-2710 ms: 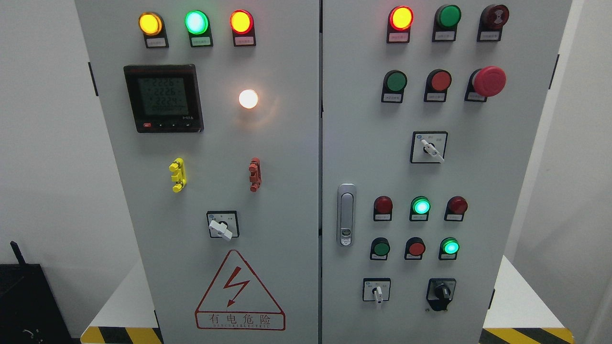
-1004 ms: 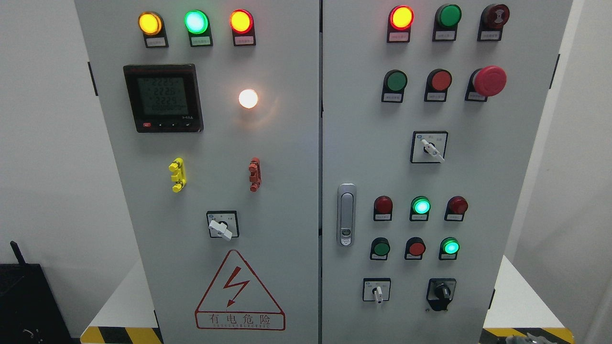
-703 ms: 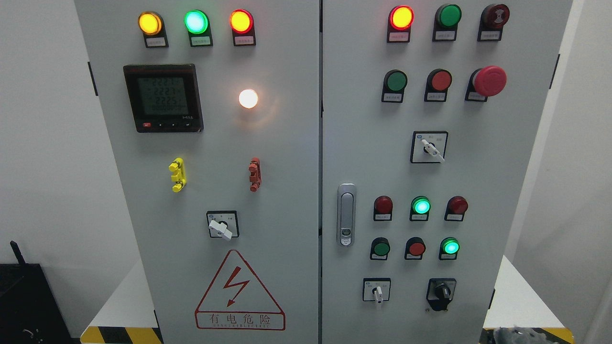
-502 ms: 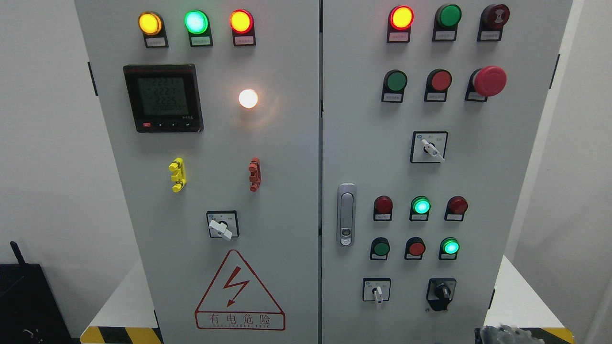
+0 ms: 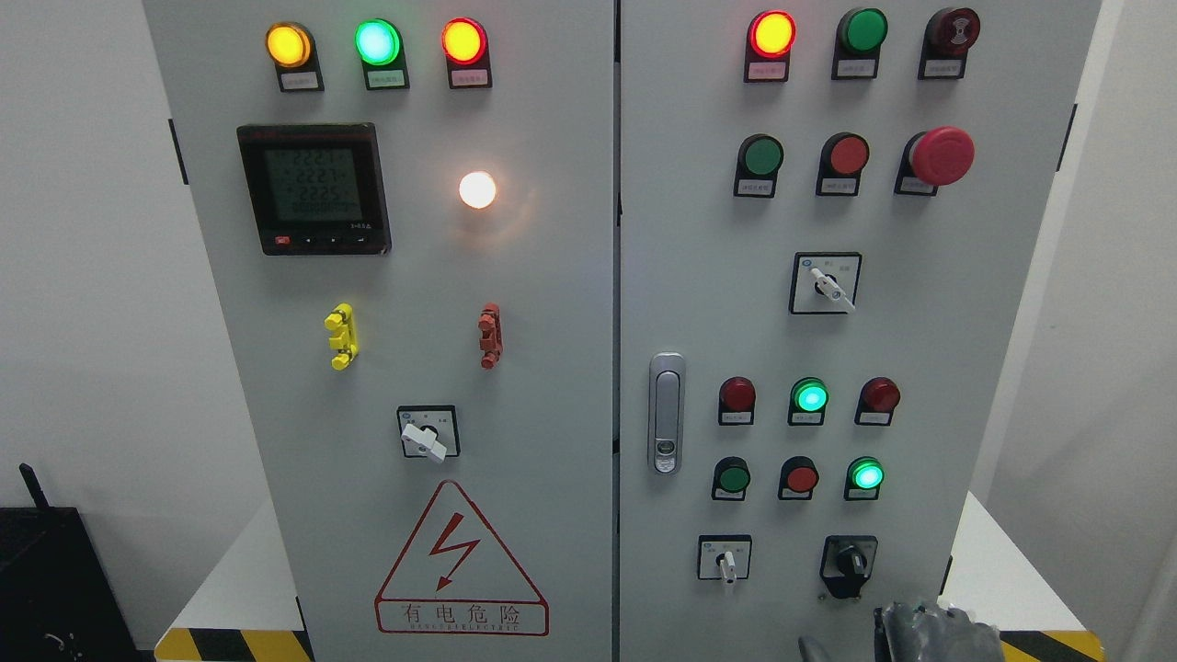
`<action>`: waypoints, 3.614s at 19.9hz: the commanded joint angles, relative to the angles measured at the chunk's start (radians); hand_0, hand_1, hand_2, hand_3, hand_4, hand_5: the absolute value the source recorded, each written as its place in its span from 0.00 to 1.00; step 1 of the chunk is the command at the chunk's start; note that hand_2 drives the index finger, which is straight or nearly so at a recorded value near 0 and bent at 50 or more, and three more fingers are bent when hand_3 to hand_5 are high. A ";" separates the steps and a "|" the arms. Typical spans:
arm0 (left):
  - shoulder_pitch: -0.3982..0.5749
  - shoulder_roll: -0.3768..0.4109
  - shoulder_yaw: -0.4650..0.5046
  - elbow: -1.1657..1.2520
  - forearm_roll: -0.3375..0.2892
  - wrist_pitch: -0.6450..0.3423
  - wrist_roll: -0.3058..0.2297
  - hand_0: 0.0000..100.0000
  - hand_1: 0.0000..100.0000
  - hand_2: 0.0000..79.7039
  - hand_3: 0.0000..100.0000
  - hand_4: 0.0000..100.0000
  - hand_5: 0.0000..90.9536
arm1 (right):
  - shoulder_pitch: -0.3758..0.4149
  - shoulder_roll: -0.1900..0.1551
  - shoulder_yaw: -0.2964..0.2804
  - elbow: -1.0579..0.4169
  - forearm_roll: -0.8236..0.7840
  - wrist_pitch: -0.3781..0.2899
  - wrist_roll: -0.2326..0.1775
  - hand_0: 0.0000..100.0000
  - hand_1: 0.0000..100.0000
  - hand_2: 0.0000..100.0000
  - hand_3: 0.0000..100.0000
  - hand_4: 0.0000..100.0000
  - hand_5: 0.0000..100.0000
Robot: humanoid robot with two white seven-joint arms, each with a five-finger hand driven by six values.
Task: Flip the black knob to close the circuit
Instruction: 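Raise the right hand toward the black rotary knob at the bottom, then bring the right hand fingers against the black knob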
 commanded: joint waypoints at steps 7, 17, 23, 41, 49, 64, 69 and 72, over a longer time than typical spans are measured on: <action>0.034 0.000 0.011 -0.034 0.008 0.001 0.000 0.00 0.00 0.00 0.05 0.03 0.00 | -0.046 -0.024 -0.060 0.096 -0.065 -0.004 -0.005 0.00 0.06 0.87 1.00 0.80 0.87; 0.034 0.000 0.011 -0.034 0.008 0.000 0.000 0.00 0.00 0.00 0.05 0.03 0.00 | -0.049 -0.039 -0.060 0.086 -0.067 0.000 -0.006 0.00 0.07 0.87 1.00 0.80 0.87; 0.034 0.001 0.011 -0.034 0.008 0.000 0.000 0.00 0.00 0.00 0.05 0.03 0.00 | -0.053 -0.032 -0.060 0.083 -0.065 0.005 -0.006 0.00 0.07 0.88 1.00 0.80 0.88; 0.034 0.000 0.011 -0.034 0.008 0.000 0.000 0.00 0.00 0.00 0.05 0.03 0.00 | -0.101 -0.032 -0.051 0.131 -0.062 0.034 -0.003 0.00 0.08 0.88 1.00 0.80 0.88; 0.034 0.000 0.011 -0.034 0.008 0.000 0.000 0.00 0.00 0.00 0.05 0.03 0.00 | -0.110 -0.036 -0.051 0.152 -0.064 0.039 -0.005 0.00 0.08 0.88 1.00 0.80 0.88; 0.034 0.000 0.011 -0.034 0.008 0.000 0.000 0.00 0.00 0.00 0.05 0.03 0.00 | -0.139 -0.035 -0.048 0.185 -0.064 0.066 -0.003 0.00 0.09 0.88 1.00 0.80 0.89; 0.034 0.000 0.011 -0.034 0.008 0.000 0.000 0.00 0.00 0.00 0.05 0.03 0.00 | -0.158 -0.030 -0.047 0.185 -0.064 0.071 -0.002 0.00 0.09 0.88 1.00 0.80 0.89; 0.034 0.001 0.011 -0.034 0.008 0.000 0.000 0.00 0.00 0.00 0.05 0.03 0.00 | -0.164 -0.030 -0.047 0.185 -0.064 0.073 -0.002 0.00 0.09 0.88 1.00 0.80 0.89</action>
